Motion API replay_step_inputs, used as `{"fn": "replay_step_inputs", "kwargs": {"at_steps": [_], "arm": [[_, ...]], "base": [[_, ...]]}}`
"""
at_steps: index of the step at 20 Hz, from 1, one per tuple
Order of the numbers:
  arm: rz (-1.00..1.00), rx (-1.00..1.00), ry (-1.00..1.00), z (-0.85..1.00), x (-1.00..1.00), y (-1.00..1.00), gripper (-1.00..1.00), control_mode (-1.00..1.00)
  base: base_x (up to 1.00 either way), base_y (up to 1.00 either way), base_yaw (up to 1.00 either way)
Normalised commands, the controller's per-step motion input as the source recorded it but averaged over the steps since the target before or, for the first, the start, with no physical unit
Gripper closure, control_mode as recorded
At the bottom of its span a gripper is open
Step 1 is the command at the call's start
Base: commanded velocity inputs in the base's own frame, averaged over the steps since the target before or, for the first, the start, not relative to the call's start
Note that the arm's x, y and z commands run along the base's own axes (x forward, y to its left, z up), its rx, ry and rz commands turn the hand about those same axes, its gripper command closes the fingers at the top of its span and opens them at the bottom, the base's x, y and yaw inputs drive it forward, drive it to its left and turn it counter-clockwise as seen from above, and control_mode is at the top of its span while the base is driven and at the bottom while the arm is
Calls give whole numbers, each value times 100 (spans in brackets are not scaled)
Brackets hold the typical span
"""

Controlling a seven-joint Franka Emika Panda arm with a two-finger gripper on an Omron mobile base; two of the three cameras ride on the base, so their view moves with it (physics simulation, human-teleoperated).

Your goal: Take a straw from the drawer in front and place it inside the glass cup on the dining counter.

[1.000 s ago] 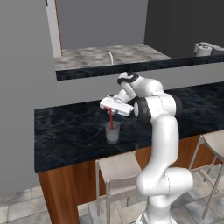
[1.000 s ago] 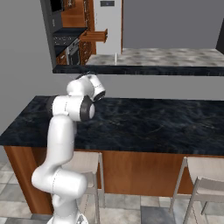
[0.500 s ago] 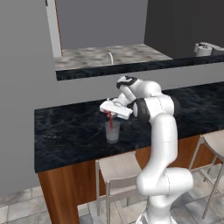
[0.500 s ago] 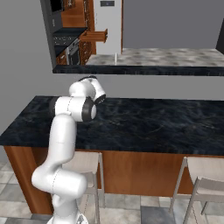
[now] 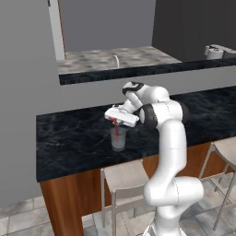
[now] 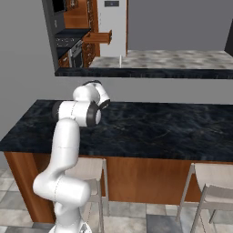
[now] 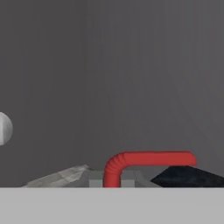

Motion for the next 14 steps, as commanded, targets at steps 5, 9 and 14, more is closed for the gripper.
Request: {"fn": "replay_step_inputs", "kwargs": {"at_steps": [5,9,14], "arm": [[0,0,0,-2,0,2,-100,-100],[0,0,0,0,0,0,-100,-100],[0,-2,-2,0,0,-6,-100,-100]], "base": [[0,0,0],[0,0,0],[0,0,0]]}}
